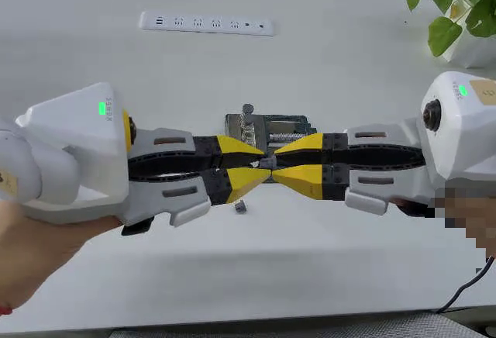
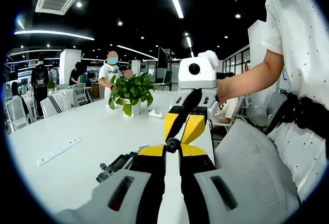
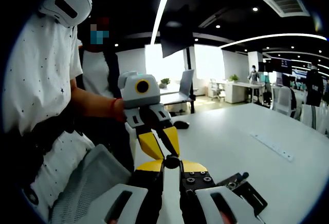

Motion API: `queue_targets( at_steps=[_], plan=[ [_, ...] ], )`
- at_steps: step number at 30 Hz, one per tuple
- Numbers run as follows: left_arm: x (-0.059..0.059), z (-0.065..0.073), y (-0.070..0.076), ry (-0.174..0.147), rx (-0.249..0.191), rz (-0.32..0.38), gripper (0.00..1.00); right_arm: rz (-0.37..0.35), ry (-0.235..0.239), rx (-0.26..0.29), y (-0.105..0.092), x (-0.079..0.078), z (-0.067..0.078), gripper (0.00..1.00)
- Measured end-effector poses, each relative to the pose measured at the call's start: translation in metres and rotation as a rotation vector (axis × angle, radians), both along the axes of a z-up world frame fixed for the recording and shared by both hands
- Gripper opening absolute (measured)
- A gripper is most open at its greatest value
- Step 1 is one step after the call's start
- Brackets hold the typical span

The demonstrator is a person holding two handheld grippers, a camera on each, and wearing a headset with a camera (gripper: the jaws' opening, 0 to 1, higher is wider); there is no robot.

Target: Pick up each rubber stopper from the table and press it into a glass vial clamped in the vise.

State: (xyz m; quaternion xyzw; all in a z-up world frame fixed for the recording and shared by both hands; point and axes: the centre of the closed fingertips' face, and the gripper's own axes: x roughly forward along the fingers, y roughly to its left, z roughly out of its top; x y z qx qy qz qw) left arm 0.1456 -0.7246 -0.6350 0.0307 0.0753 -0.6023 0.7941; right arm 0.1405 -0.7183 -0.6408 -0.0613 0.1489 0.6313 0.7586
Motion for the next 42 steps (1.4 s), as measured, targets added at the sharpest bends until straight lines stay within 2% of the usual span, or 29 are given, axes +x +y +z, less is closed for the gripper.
queue_targets(
  at_steps=[8, 15, 27, 32, 42],
  plan=[
    [-0.001, 0.002, 0.0, -0.002, -0.007, -0.012, 0.06, 0.001, 0.006, 0.008, -0.002, 0.0, 0.001, 0.06],
    [-0.003, 0.006, 0.002, 0.038, -0.037, -0.029, 0.05, 0.023, -0.001, 0.016, 0.001, -0.004, 0.006, 0.07],
    [-0.005, 0.013, 0.003, 0.087, -0.085, -0.044, 0.05, 0.036, -0.012, 0.031, 0.002, -0.006, 0.013, 0.07],
    [-0.006, 0.012, 0.003, 0.098, -0.09, -0.05, 0.04, 0.045, -0.025, 0.02, 0.001, -0.007, 0.012, 0.08],
    [-0.007, 0.017, 0.003, 0.123, -0.128, -0.06, 0.04, 0.051, -0.025, 0.032, 0.0, -0.007, 0.017, 0.07]
  ],
)
